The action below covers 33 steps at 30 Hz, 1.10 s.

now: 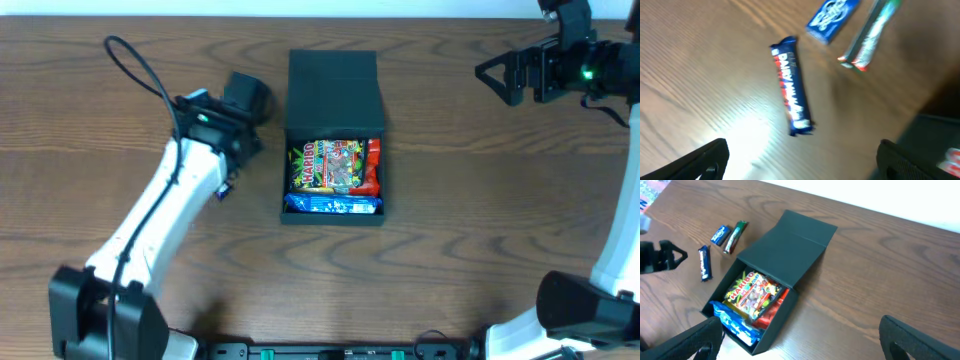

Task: Pack container
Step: 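Move the left gripper back to the purple Dairy Milk bar, then grasp the purple Dairy Milk bar with the left gripper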

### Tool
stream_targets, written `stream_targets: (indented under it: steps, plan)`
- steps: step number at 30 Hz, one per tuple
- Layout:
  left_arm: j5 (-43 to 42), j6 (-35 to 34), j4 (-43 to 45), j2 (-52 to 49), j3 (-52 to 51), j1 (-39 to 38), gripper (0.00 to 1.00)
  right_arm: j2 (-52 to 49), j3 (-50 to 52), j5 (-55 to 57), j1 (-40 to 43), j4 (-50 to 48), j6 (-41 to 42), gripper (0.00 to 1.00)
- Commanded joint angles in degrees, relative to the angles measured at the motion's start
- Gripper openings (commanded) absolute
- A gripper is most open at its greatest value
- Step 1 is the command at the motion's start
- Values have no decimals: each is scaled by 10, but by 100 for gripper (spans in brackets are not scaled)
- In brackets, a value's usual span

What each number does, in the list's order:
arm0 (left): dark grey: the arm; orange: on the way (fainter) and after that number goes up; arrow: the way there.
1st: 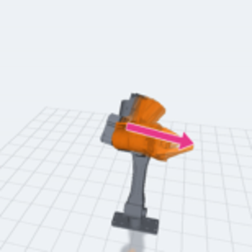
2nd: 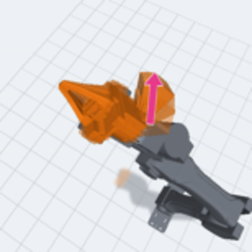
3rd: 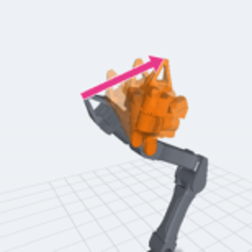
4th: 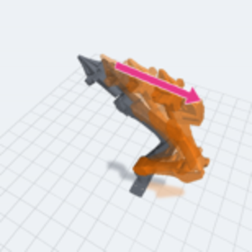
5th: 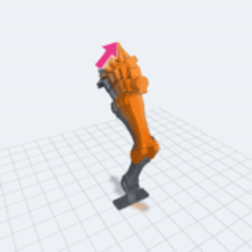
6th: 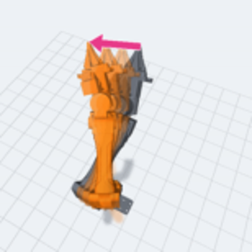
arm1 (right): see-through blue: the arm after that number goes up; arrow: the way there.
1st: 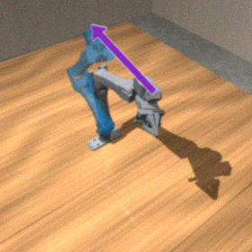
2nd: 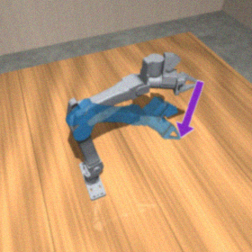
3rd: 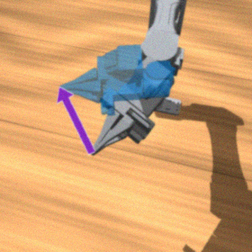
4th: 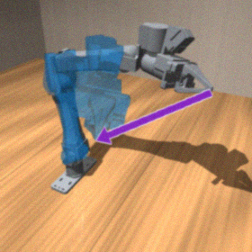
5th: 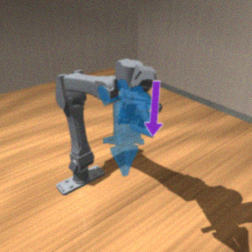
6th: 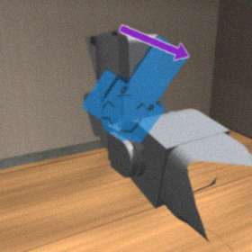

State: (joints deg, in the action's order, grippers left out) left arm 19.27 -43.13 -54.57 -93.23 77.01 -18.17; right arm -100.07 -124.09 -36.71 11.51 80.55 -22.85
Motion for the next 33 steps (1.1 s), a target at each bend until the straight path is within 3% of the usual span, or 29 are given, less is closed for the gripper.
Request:
stream_targets:
  steps: [1, 4, 8, 18, 28, 33]
  plan:
    - [-47, 109, -5, -27, 1, 34, 95, -1, 2, -13, 4, 1, -3, 99]
    - [-74, 165, 9, -67, 1, 54, 95, -1, 2, -13, 4, 0, -3, 99]
    - [-80, 176, 13, -112, 1, 55, 95, -1, 2, -13, 4, 1, -3, 99]
    - [-87, 74, 18, -198, 1, 89, 95, -1, 3, -13, 4, 8, -3, 99]
    - [-188, 73, 80, -209, 1, 161, 96, -1, 5, -13, 4, 9, -3, 99]
    - [-191, 85, 107, -209, 0, 165, 95, -1, 5, -13, 4, 8, -4, 99]
